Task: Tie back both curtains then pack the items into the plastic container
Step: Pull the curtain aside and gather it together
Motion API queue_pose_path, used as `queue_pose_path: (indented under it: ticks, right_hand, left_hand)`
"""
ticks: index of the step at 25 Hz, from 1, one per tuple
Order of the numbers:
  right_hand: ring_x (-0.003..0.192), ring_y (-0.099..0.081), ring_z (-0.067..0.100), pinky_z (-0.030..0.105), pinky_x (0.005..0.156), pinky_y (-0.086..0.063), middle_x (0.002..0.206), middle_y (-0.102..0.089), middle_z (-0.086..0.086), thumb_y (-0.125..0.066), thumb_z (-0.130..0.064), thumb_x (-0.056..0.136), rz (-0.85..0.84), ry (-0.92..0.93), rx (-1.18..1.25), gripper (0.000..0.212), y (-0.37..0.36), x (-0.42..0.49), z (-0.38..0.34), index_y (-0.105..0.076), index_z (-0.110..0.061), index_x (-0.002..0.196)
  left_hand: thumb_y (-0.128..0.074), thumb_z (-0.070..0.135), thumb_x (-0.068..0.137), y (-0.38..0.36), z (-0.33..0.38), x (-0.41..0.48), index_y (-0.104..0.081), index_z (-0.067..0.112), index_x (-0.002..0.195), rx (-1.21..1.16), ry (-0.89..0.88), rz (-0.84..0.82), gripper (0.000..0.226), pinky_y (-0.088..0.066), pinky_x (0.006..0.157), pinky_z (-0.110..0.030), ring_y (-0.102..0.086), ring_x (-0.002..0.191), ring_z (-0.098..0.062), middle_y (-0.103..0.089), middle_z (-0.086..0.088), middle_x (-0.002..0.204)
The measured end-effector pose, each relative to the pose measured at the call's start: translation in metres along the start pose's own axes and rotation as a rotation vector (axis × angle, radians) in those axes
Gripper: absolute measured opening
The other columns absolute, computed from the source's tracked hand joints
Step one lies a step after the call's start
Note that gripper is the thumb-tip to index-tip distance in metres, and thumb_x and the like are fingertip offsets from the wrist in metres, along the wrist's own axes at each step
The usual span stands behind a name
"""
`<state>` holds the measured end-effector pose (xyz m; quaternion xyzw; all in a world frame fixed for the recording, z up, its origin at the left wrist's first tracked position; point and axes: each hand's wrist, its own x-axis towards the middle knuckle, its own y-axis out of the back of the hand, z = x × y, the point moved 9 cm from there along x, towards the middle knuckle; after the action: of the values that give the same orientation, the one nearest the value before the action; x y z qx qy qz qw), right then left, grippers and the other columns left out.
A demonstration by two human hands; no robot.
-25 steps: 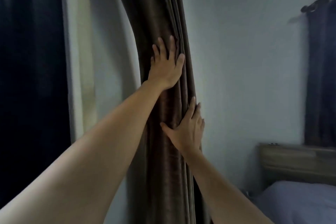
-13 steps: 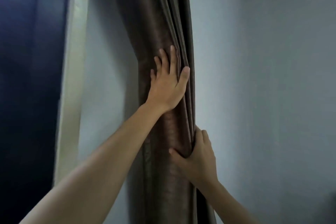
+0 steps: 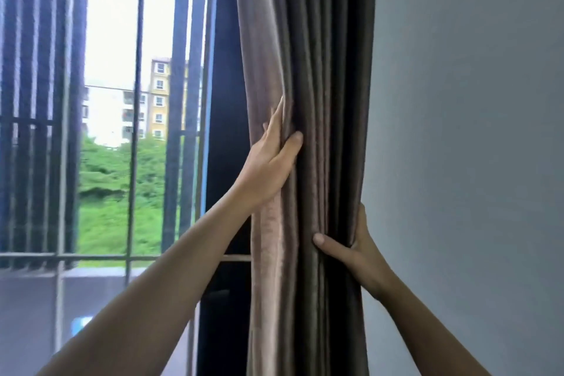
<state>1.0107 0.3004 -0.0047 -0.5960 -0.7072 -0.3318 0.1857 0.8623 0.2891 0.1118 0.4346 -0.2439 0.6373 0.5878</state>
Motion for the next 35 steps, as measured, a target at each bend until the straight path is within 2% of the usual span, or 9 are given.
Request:
queue_pose_path:
  ticks: [4, 8, 12, 14, 19, 21, 25, 30, 35]
  right_hand:
    - [0.116, -0.047, -0.014, 0.013, 0.092, -0.044, 0.131, -0.038, -0.034, -0.082, -0.045, 0.057, -0.037, 0.004, -0.034, 0.106, -0.031, -0.009, 0.005, -0.017, -0.040, 0.141]
    - [0.112, -0.048, -0.013, 0.019, 0.093, -0.044, 0.121, -0.037, -0.042, -0.080, -0.034, 0.060, -0.063, -0.027, -0.085, 0.109, -0.060, -0.015, 0.014, -0.011, -0.034, 0.144]
    - [0.114, -0.054, 0.008, 0.043, 0.101, -0.046, 0.128, -0.048, -0.017, -0.077, -0.037, 0.064, -0.129, -0.100, -0.084, 0.098, -0.091, -0.026, 0.020, -0.018, -0.032, 0.142]
    - [0.117, -0.054, 0.015, 0.045, 0.104, -0.044, 0.133, -0.049, -0.008, -0.076, -0.039, 0.071, -0.108, -0.112, -0.114, 0.089, -0.105, -0.034, 0.019, -0.023, -0.028, 0.142]
    - [0.134, -0.033, 0.015, 0.029, 0.114, -0.028, 0.145, -0.037, 0.008, -0.067, -0.025, 0.082, 0.469, 0.250, -0.375, 0.067, -0.101, -0.089, -0.039, -0.034, -0.011, 0.139]
    - [0.124, -0.041, 0.007, 0.027, 0.108, -0.037, 0.133, -0.049, 0.007, -0.064, -0.016, 0.085, 0.387, 0.430, -0.401, 0.050, -0.131, -0.101, -0.065, -0.045, -0.011, 0.131]
    - [0.117, -0.053, 0.011, 0.032, 0.101, -0.046, 0.134, -0.053, 0.002, -0.058, -0.025, 0.091, 0.001, 0.160, -0.400, 0.054, -0.204, -0.089, -0.054, -0.036, -0.017, 0.140]
    - [0.111, -0.058, 0.029, 0.039, 0.095, -0.047, 0.127, -0.057, 0.011, -0.060, -0.031, 0.089, -0.040, -0.115, -0.516, 0.083, -0.235, -0.096, 0.002, -0.007, -0.012, 0.149]
    - [0.096, -0.064, 0.032, 0.043, 0.085, -0.053, 0.119, -0.061, 0.010, -0.048, -0.009, 0.094, 0.011, -0.158, -0.665, 0.066, -0.230, -0.113, 0.049, -0.011, -0.019, 0.148]
  left_hand:
    - [-0.047, 0.028, 0.077, 0.043, -0.030, -0.070, -0.036, 0.031, 0.139, 0.150, 0.130, 0.101, 0.064, -0.051, 0.079, -0.023, -0.064, 0.080, -0.004, -0.065, 0.017, 0.088]
    - [-0.048, 0.021, 0.075, 0.078, -0.044, -0.123, -0.044, 0.021, 0.135, 0.295, 0.219, 0.102, 0.060, -0.040, 0.060, 0.000, -0.060, 0.067, 0.007, -0.064, 0.013, 0.083]
    - [-0.045, 0.025, 0.077, 0.116, -0.056, -0.159, -0.053, 0.023, 0.127, 0.319, 0.341, 0.093, 0.051, -0.046, 0.079, -0.027, -0.063, 0.095, -0.020, -0.065, 0.004, 0.098]
    - [-0.050, 0.018, 0.090, 0.132, -0.057, -0.168, -0.054, 0.017, 0.126, 0.372, 0.345, 0.099, 0.036, -0.045, 0.079, -0.029, -0.061, 0.098, -0.017, -0.064, 0.004, 0.101]
    - [-0.038, 0.014, 0.099, 0.149, -0.079, -0.220, -0.052, 0.007, 0.123, 0.564, 0.500, 0.043, 0.028, -0.036, 0.054, -0.017, -0.052, 0.065, -0.010, -0.058, 0.002, 0.080]
    - [-0.037, 0.015, 0.100, 0.156, -0.084, -0.236, -0.052, 0.005, 0.123, 0.575, 0.550, 0.040, 0.029, -0.037, 0.059, -0.022, -0.049, 0.063, -0.009, -0.056, 0.002, 0.079]
    - [-0.035, 0.017, 0.101, 0.163, -0.083, -0.241, -0.050, 0.010, 0.129, 0.518, 0.612, 0.024, 0.033, -0.037, 0.077, -0.026, -0.052, 0.091, -0.020, -0.061, -0.008, 0.112]
    - [-0.032, 0.012, 0.100, 0.156, -0.089, -0.256, -0.048, 0.007, 0.125, 0.596, 0.636, 0.010, 0.030, -0.033, 0.067, -0.023, -0.048, 0.084, -0.020, -0.058, -0.009, 0.104]
    - [-0.030, 0.004, 0.097, 0.134, -0.111, -0.258, -0.038, 0.001, 0.131, 0.628, 0.655, -0.052, 0.035, -0.038, 0.073, -0.030, -0.055, 0.093, -0.031, -0.059, -0.016, 0.102]
